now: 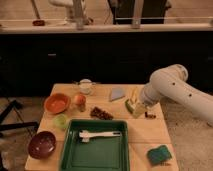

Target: Place grapes in tray

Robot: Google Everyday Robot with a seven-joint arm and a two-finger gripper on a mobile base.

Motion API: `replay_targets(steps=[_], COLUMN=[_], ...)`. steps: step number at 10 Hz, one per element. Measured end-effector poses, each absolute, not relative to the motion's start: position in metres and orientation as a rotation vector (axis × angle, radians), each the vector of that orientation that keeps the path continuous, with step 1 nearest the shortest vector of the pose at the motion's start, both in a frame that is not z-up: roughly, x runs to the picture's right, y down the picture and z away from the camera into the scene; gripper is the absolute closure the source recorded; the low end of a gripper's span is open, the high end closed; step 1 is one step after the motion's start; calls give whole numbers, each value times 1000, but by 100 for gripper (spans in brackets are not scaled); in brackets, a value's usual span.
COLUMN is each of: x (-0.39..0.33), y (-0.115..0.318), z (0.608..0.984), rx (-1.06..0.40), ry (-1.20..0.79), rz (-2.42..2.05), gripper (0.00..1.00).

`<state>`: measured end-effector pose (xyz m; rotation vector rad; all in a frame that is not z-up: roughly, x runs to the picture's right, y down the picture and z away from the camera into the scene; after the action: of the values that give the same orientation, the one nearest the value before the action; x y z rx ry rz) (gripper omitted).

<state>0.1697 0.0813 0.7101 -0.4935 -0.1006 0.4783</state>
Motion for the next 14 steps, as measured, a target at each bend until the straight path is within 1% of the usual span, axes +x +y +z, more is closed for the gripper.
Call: replay_targets(steps=[8,10,14], x=[167,144,48], y=[81,79,84], z=[711,715,726], rx=[-495,-498,-508], ry=[-107,-120,-119], rz=[499,521,567], gripper=[20,20,20])
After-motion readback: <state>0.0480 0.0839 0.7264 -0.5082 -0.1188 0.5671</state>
